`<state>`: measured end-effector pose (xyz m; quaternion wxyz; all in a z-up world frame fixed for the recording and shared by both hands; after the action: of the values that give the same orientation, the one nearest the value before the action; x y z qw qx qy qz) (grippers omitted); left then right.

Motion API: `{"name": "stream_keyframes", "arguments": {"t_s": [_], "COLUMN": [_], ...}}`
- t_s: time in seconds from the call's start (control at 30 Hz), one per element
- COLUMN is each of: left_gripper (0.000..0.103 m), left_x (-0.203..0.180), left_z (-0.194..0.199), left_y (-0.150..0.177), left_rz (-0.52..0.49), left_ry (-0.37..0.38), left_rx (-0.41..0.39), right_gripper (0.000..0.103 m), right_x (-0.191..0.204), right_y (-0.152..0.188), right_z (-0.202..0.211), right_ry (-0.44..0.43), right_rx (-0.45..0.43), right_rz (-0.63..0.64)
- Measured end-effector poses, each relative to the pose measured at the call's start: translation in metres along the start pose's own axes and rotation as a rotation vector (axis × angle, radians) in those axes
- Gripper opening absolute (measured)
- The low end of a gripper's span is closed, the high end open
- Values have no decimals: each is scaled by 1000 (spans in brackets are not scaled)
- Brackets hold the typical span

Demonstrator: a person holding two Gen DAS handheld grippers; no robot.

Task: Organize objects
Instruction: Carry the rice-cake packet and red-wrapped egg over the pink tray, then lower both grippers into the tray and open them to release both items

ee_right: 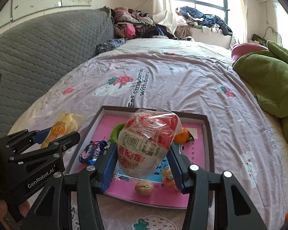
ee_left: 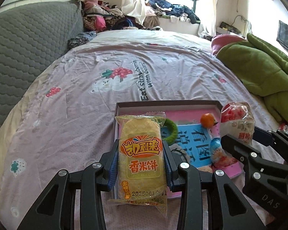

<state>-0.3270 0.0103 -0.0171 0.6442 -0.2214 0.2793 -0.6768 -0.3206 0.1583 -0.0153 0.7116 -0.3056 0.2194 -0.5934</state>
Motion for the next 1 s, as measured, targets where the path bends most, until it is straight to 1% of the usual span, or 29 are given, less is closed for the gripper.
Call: {"name": "stream_keyframes", "arguments": {"t_s": [0.13,0.37,0.6,0.73,0.9,0.97,1.0], "left_gripper": [41,41,41,42,44,47,50], "left_x": [3,5,9,6,7,8,8], "left_z": [-21,-59,-89,-93,-93,-91,-91], "left_y": [4,16,25,27,25,25,25], "left_rz": [5,1,-2,-28,-27,-25,-22], "left_ry": [8,2,-13,-26,-19,-18,-15], "left_rx": [25,70,110,93,100,101,100], "right_gripper": [52,52,52,52,53,53,53], "right_x": [1,4,3,4,5,7,7], "right_y": [6,25,38,43,41,40,39], "right_z": [-21,-62,-86,-96,-92,-88,-87], "right_ry": [4,20,43,58,73,74,73], "right_rx": [33,118,170,202,192,190,190], "right_rz": [8,34,56,64,73,82,85]}}
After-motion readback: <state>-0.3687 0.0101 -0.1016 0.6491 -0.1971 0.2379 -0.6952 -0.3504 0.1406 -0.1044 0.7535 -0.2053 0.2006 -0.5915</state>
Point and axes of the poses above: each gripper's, at about its wrist camera, not at the fingertips, and z roughly against the way its jaws point, x to its left, y to its underside, the point moved 4 cm from there along -z, roughly the way its jaws point, and after that the axes turned 2 degrees about z, right-handed, at the moved point
